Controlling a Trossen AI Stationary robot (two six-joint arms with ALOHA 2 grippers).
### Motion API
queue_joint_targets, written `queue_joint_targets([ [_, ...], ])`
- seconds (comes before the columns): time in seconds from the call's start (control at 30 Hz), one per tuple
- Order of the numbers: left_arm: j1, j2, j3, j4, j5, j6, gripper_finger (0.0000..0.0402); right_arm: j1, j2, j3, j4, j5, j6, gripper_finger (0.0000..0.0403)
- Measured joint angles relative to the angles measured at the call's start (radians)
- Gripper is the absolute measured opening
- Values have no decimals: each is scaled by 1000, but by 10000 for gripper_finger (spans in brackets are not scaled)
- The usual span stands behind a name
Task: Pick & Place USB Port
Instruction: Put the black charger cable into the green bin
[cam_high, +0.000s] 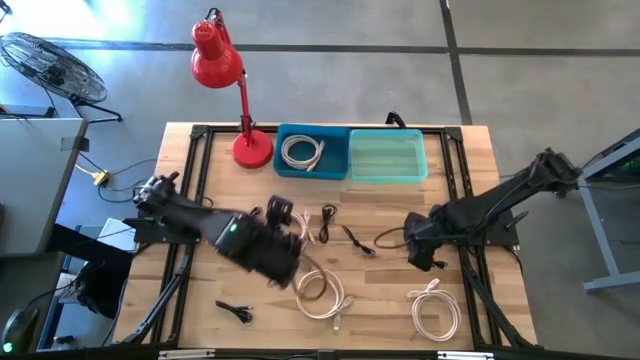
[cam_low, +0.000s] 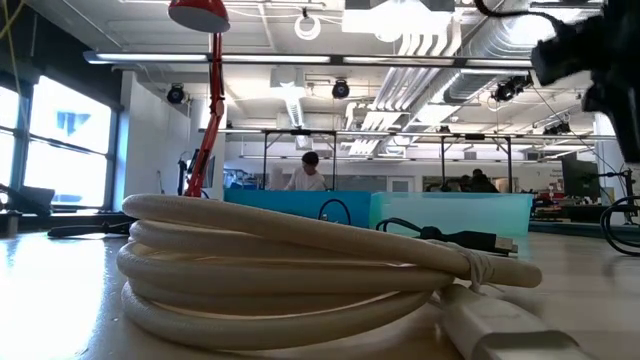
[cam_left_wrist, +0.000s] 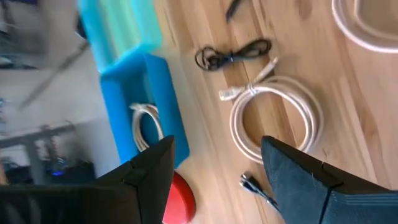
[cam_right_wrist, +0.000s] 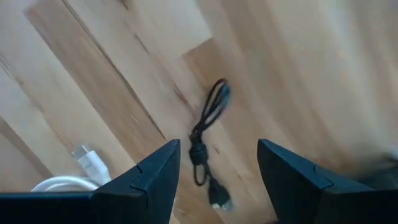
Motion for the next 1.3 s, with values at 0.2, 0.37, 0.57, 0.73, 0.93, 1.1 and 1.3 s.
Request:
queue_joint_targets([
  [0.2,-118,-2,0,0,-102,-111,234,33,8,-150,208,-51,87,206],
  [0.37,-184,-2,-54,1,-190,-189,234,39,7,-258,366,-44,95,206],
  [0.57,-197,-1,-144,1,-232,-224,234,39,7,-323,446,-2,95,185],
  [0.73,-178,-1,-217,1,-257,-249,234,39,7,-336,473,7,61,105],
  [0.93,-151,0,-293,41,-257,-241,234,39,7,-335,508,-19,-7,13],
  [1.1,-103,2,-350,105,-228,-236,233,39,4,-331,527,22,-48,5],
  [1.3,-62,1,-360,106,-217,-258,233,-1,3,-186,430,87,-187,3],
])
